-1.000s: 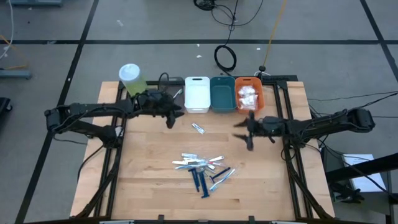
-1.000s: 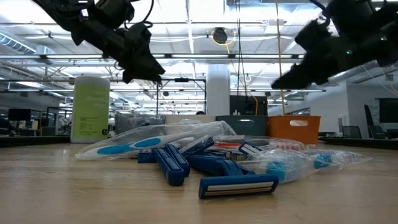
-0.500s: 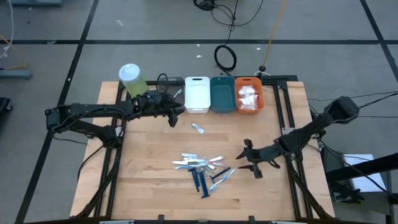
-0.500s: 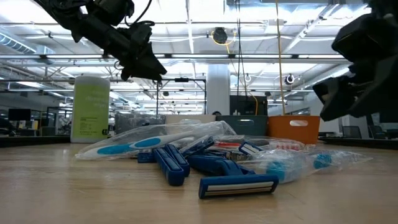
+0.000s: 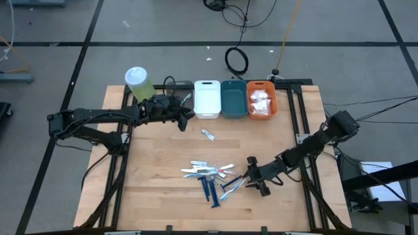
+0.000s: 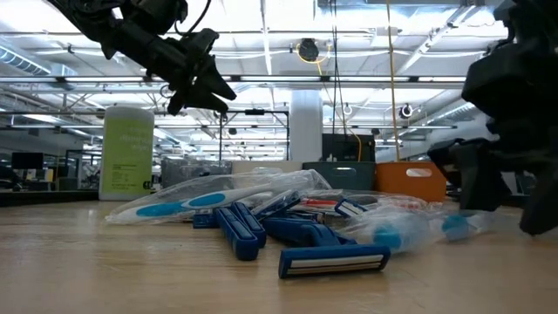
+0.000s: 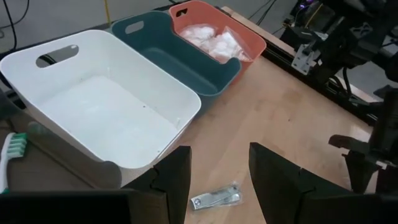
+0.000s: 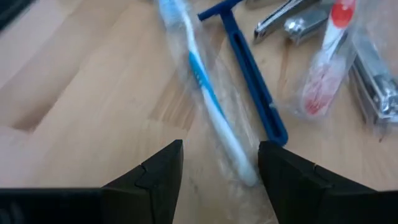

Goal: Pick & Place Travel size toiletries
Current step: Put the blue toothbrush into the black bin

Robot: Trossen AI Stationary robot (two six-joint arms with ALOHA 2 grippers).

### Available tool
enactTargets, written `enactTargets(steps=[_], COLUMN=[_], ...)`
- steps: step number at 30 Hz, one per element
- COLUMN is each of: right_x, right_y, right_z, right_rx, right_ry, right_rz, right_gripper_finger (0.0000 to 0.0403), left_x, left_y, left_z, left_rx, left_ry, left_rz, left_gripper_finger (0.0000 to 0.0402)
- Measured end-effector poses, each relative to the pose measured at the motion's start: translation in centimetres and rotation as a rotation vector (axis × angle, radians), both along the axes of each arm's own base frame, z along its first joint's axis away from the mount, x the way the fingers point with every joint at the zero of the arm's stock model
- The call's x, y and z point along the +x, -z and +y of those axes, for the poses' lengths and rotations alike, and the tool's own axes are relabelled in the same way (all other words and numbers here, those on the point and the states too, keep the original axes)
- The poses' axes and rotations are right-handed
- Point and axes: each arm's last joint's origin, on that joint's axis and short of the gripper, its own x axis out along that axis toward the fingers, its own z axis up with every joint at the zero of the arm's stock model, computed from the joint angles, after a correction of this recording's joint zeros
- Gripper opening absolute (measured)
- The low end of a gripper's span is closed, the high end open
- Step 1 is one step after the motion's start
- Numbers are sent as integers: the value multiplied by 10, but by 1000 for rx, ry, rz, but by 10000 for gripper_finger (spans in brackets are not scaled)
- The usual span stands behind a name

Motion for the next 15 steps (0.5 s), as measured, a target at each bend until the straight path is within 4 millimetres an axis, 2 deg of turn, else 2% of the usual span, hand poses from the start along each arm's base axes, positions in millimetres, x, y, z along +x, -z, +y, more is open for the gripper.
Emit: enactTargets(steps=[3,6,9,14,15], right_x=[1,0,0,-1,-2], right_y=[3,6,7,8,8], right_z=[0,-1,-1,-1,-1], right_rx=[-6,-19,-24,-28,-28], right_ry=[5,10,11,4,3], right_rz=[10,30,39,58,59], right_gripper_finger=[188,162,118,24,17], left_x=[0,0,0,0,0], left_y=[0,0,0,0,0], left_z=[0,0,0,0,0], left_rx=[0,4,5,5,3], left_ry=[0,2,2,2,1], left_rz=[0,1,2,2,1], left_gripper_finger=[156,157,157,157,157])
